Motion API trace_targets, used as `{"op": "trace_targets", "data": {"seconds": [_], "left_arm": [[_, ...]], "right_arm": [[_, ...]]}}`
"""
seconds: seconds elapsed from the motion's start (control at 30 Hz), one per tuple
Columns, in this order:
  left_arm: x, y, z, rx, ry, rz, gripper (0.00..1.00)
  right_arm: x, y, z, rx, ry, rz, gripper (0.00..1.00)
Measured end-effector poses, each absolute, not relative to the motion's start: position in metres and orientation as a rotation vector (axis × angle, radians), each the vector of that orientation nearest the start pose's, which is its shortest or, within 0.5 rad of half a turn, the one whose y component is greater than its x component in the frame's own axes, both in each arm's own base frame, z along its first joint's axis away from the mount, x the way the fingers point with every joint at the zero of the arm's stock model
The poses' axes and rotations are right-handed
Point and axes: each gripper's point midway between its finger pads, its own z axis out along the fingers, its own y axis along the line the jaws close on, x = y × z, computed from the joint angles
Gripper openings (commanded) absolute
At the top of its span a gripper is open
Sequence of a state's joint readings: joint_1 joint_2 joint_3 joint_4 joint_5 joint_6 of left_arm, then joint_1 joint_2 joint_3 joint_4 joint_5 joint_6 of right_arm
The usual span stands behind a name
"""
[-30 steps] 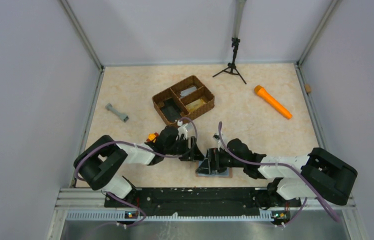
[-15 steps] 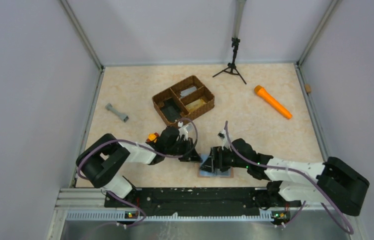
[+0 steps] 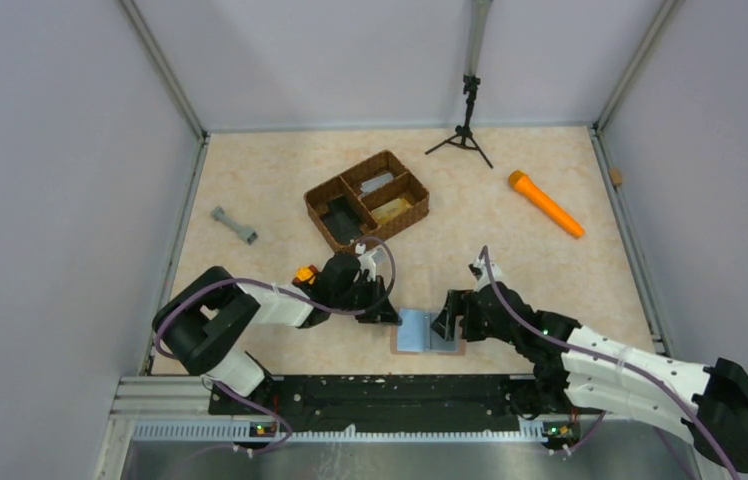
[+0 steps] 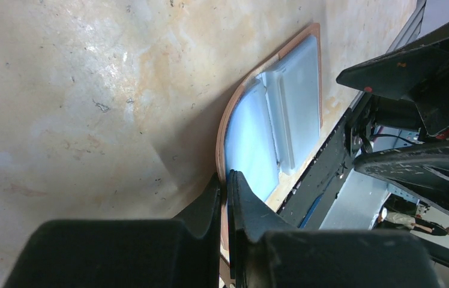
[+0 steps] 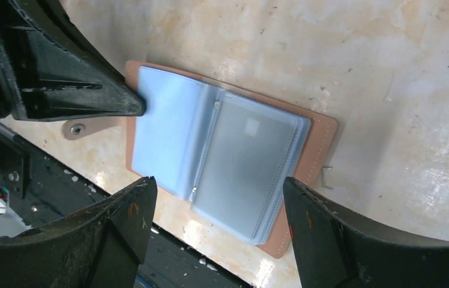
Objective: Take the credit cards out of the card holder
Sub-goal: Pick up the credit card at the corner of the board.
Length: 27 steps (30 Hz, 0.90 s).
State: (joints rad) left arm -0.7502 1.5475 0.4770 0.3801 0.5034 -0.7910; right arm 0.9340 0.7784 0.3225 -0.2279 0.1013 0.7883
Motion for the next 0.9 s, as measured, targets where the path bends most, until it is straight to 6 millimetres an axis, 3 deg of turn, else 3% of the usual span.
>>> {"op": "trace_targets", "data": {"seconds": [0.33, 0.6, 0.9], "left_arm": [[0.165, -0.306, 0.033, 0.261, 2.539, -1.298, 0.06], [0.164, -0.304, 0.029, 0.253, 2.556, -1.276, 0.05], [0.165, -0.304, 0.030, 0.255, 2.557, -1.272, 0.05]], "right_arm": [[0.137, 0.210, 0.038, -0.135, 2.450, 0.734, 0.79], [0.140, 0.219, 0.038, -0.144, 2.437, 0.768, 0.78], [0.137, 0.211, 0.042, -0.140, 2.439, 0.746, 0.80]]}}
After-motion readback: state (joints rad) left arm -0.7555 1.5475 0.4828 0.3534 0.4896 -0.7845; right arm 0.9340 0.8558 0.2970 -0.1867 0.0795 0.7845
